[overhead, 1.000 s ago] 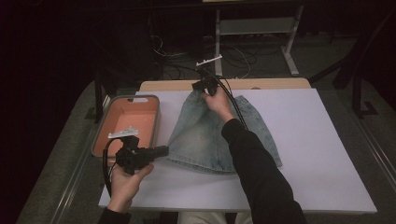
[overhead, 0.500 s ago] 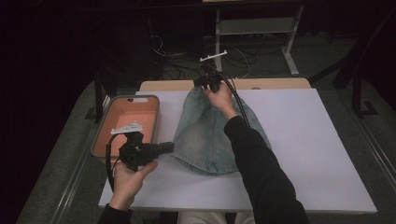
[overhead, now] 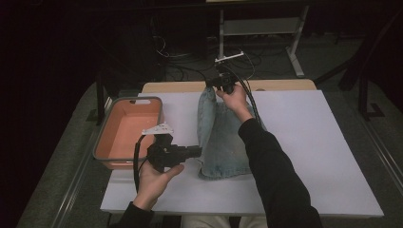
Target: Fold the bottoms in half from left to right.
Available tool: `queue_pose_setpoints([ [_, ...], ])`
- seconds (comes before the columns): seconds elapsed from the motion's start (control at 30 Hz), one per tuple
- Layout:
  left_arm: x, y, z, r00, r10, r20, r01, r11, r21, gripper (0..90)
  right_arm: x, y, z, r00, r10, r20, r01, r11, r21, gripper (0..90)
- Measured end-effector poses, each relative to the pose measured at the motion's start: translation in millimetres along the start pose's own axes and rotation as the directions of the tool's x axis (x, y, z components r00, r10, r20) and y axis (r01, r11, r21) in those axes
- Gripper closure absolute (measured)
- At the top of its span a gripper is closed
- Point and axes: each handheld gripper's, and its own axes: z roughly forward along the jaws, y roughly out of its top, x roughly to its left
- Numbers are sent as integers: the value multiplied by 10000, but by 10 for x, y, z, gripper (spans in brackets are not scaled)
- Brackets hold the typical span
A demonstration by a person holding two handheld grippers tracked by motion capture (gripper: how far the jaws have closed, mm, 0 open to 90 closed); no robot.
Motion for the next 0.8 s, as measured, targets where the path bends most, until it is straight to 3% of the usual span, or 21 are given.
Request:
queue_pose_setpoints([
  [0.43,-129,103,440,9944,667,822,-684,9975,183,860,-214,-101,-129,9998,215,62,-213,9995,-216,847],
  [0.8,-203,120,891,9879,799,1328,-843,9961,278,859,-480,-237,-222,9976,632,276,-627,9979,-155,846],
])
